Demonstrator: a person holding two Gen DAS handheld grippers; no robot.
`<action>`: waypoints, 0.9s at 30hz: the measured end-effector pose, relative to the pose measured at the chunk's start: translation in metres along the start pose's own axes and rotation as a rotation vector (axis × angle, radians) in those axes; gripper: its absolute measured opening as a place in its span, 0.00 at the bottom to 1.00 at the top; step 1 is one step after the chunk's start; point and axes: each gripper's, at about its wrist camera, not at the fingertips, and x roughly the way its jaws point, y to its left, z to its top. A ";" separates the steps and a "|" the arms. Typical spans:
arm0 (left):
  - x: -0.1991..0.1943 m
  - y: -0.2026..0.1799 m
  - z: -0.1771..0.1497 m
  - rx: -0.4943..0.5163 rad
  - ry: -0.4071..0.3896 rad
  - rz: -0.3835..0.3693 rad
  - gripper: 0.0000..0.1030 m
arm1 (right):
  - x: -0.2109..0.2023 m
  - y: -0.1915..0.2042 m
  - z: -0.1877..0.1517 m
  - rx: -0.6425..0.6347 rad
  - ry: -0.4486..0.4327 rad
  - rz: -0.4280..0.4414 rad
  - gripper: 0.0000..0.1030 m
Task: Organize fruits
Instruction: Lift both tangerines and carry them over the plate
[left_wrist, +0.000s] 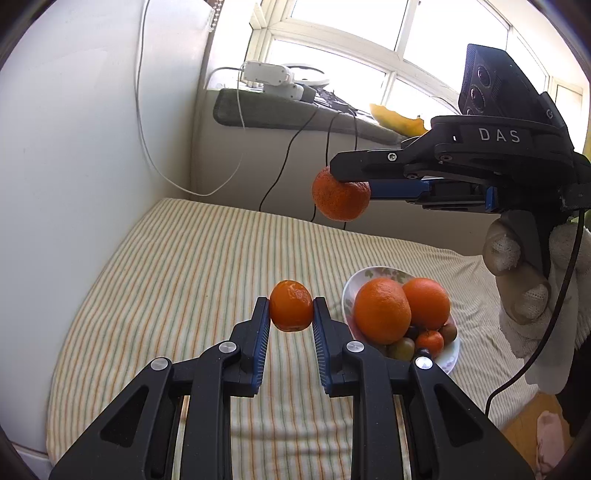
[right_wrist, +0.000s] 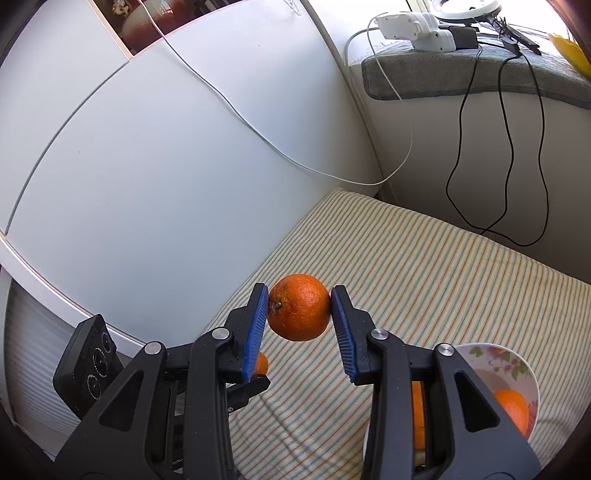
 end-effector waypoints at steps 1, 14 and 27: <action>0.001 -0.005 -0.002 0.007 0.004 -0.008 0.21 | -0.006 -0.004 -0.003 0.001 -0.006 -0.011 0.36; 0.018 -0.062 -0.020 0.049 0.057 -0.105 0.21 | -0.067 -0.080 -0.041 0.077 -0.043 -0.131 0.36; 0.040 -0.101 -0.034 0.092 0.122 -0.155 0.21 | -0.057 -0.120 -0.055 0.133 -0.005 -0.184 0.36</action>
